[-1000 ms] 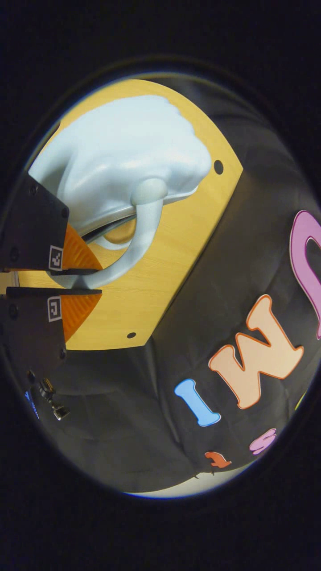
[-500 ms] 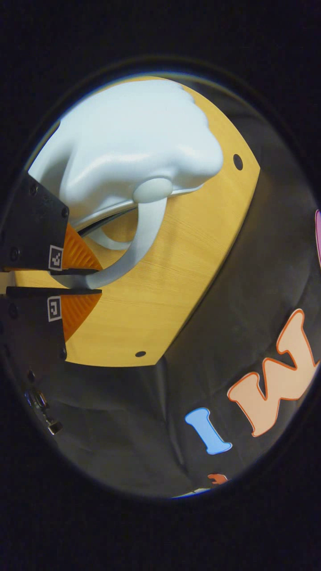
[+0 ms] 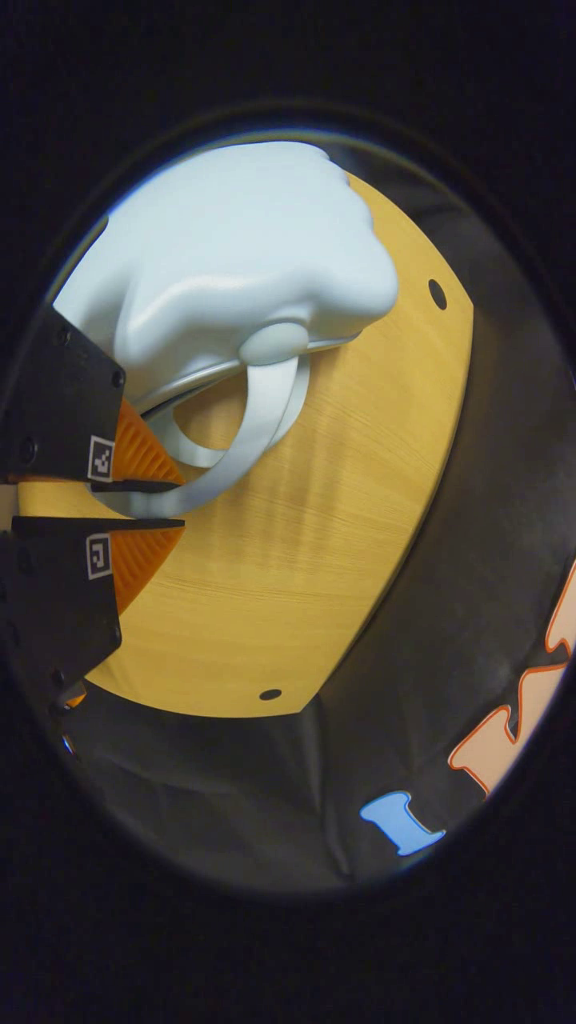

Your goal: First open the suitcase, pack the skin care products into it, and then close the suitcase.

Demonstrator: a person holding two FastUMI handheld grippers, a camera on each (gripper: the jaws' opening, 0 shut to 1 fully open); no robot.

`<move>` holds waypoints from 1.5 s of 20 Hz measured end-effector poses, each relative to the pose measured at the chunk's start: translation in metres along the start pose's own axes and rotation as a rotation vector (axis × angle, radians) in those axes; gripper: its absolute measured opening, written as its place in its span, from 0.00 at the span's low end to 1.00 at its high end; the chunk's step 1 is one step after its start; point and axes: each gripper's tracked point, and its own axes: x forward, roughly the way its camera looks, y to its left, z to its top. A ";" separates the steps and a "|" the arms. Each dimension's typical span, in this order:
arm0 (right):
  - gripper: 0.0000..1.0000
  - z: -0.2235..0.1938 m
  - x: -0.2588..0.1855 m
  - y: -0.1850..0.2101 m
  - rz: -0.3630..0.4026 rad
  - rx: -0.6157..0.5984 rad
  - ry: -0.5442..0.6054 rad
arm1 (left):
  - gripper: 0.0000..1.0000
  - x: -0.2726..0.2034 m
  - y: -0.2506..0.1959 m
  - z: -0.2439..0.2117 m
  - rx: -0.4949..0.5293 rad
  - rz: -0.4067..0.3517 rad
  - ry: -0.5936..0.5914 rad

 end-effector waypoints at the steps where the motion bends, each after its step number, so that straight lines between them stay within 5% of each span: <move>1: 0.98 0.001 -0.001 -0.002 0.003 0.003 -0.002 | 0.10 -0.001 0.000 -0.001 0.009 0.008 -0.006; 4: 0.98 0.008 -0.003 -0.005 0.023 0.008 -0.021 | 0.30 -0.010 -0.011 -0.006 0.066 0.019 -0.025; 5: 0.98 0.010 -0.004 -0.005 0.029 0.005 -0.026 | 0.60 -0.012 -0.013 -0.009 0.099 0.047 -0.031; 6: 0.98 0.013 -0.004 -0.006 0.034 0.001 -0.032 | 0.72 -0.015 -0.017 -0.013 0.119 0.064 -0.038; 7: 0.98 0.016 -0.005 -0.006 0.041 -0.002 -0.040 | 0.80 -0.020 -0.025 -0.020 0.135 0.062 -0.042; 8: 0.94 0.019 -0.006 -0.006 0.047 -0.003 -0.049 | 0.75 -0.026 -0.030 -0.027 0.148 0.061 -0.048; 10: 0.98 0.025 -0.009 -0.006 0.058 -0.006 -0.064 | 0.89 -0.040 -0.032 -0.040 0.194 0.089 -0.066; 17: 0.98 0.039 -0.026 -0.003 0.092 -0.046 -0.106 | 0.86 -0.077 -0.059 -0.086 0.407 0.129 -0.120; 30: 0.98 0.040 -0.041 -0.001 0.124 -0.058 -0.120 | 0.84 -0.102 -0.043 -0.160 0.466 0.212 -0.120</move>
